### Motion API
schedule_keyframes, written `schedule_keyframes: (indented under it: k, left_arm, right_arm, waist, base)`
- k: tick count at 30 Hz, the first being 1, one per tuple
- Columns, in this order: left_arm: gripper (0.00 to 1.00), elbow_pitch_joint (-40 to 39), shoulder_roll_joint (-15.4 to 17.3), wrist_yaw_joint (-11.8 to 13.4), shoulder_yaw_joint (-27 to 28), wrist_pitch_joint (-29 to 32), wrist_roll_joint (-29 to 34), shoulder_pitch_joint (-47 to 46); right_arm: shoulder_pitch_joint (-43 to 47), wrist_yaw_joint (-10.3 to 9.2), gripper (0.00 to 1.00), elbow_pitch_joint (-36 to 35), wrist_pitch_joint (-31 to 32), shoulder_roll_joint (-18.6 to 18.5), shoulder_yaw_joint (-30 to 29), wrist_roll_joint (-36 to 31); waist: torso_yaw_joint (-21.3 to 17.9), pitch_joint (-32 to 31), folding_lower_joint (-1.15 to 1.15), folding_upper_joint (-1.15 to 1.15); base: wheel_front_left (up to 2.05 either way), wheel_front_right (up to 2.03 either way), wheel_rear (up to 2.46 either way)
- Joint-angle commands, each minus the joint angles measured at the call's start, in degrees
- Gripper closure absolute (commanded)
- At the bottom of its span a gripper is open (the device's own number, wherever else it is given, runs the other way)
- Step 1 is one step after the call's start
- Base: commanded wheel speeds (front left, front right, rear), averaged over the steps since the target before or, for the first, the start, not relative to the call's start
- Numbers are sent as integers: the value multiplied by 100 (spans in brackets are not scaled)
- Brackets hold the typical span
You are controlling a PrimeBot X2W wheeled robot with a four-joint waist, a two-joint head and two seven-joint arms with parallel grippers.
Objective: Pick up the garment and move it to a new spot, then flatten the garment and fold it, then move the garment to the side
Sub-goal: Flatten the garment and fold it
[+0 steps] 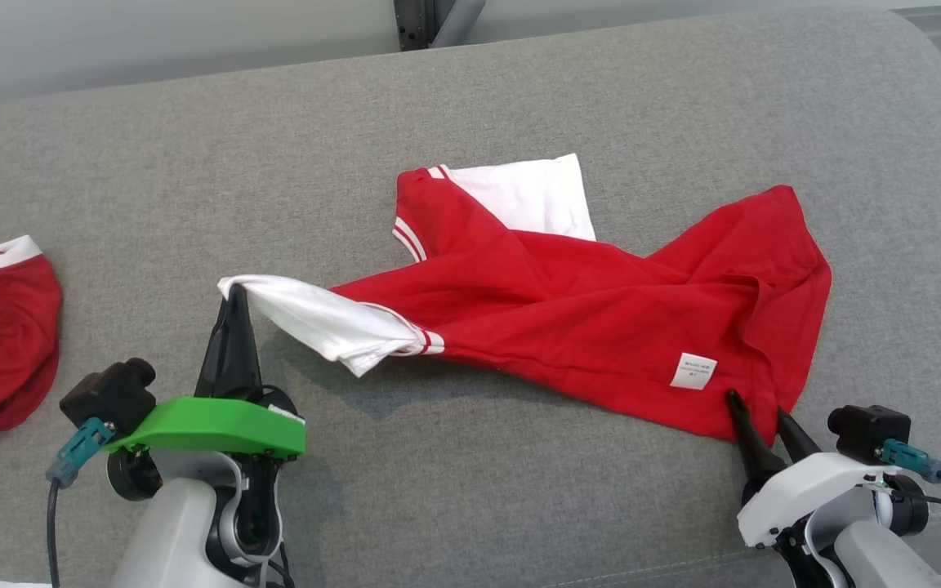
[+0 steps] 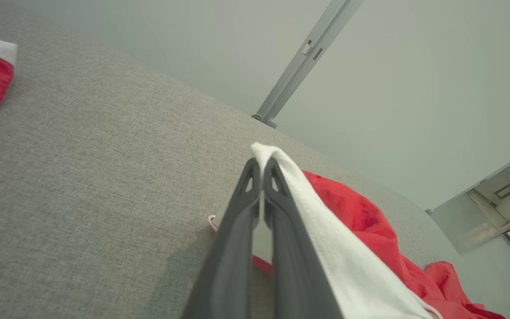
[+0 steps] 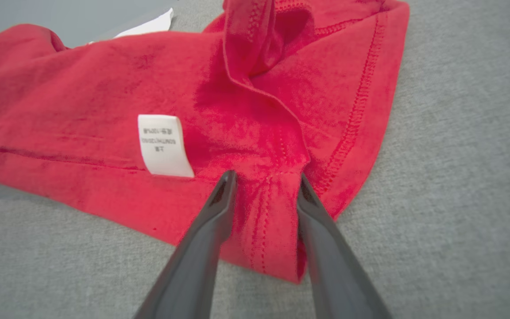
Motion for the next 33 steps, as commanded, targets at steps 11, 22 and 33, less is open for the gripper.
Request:
schedule_keyframes:
  k: [11, 22, 33]
  left_arm:
    - [100, 9, -53, -135, 61, -46, -67, -60]
    - [100, -770, 165, -284, -65, 886, -299, -1001]
    - [100, -1487, 484, 26, -95, 2414, -511, -3083]
  right_arm:
    - [294, -8, 100, -934, -17, -199, -561, -138]
    - [-226, -8, 100, -2903, 971, -1293, -1071, 633]
    - [-2319, -4, 100, -3034, 3114, -1825, -1778, 2132]
  waist:
    - [64, -378, 0, 0]
    - [-59, -934, 0, 0]
    - [-112, -1160, 0, 0]
  base:
    - [0, 0, 0]
    - [0, 0, 0]
    - [0, 0, 0]
